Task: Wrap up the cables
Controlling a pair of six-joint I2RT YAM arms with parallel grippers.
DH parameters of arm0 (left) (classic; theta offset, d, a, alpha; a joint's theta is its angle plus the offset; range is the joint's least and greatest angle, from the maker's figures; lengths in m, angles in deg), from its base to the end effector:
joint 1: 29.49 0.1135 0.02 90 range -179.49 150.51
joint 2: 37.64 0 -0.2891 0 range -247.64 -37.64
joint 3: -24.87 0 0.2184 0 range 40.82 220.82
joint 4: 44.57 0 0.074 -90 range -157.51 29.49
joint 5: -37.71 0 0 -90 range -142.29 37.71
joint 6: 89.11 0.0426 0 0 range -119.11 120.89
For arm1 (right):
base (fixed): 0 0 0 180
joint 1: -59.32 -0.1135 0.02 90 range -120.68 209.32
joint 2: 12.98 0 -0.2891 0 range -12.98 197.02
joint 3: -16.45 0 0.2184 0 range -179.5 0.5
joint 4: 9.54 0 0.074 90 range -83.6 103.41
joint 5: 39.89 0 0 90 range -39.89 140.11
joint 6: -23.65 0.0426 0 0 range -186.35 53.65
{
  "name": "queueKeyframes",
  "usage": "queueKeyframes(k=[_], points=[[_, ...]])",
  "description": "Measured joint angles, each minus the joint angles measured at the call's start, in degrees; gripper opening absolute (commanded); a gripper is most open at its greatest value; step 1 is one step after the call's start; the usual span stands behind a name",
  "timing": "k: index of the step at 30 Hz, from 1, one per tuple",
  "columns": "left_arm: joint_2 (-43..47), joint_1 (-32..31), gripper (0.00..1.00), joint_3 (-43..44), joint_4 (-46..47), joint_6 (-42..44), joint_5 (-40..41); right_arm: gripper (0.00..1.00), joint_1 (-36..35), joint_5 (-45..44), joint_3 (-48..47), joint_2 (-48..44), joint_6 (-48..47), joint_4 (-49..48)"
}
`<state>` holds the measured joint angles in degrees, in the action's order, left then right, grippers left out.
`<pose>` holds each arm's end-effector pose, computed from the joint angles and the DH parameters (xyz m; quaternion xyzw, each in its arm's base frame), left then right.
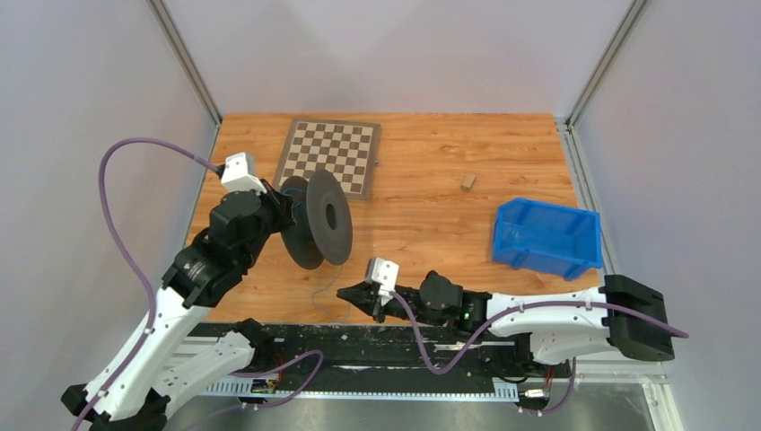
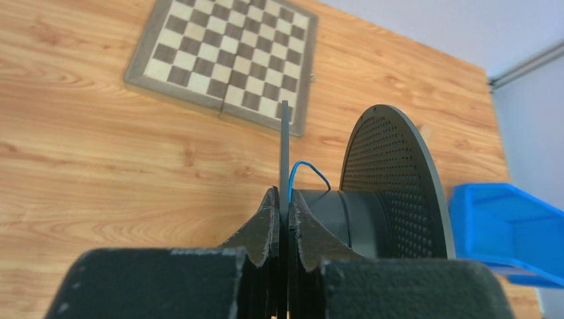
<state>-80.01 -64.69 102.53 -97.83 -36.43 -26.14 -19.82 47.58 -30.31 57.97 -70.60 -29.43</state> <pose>0.0855 -0.0374 0.3999 -0.1476 0.7853 -0.1912 0.5701 0.0473 0.2364 0.2885 -0.4763 0.5573 0.4005 0.5497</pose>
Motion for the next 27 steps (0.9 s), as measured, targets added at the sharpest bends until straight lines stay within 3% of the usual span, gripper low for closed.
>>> queueKeyframes(k=[7, 14, 27], points=[[-3.5, 0.0, 0.00, -5.4, 1.9, 0.6, 2.4, 0.00, -1.4, -5.2, -15.9, -1.2, 0.1, 7.7], [-2.6, 0.0, 0.00, -11.7, 5.8, 4.8, -2.7, 0.00, 0.9, -7.6, -30.1, 3.5, 0.5, 14.4], [3.6, 0.0, 0.00, -18.8, 11.5, 13.9, -16.2, 0.00, 20.9, -3.2, -41.4, 9.1, 12.5, 20.6]])
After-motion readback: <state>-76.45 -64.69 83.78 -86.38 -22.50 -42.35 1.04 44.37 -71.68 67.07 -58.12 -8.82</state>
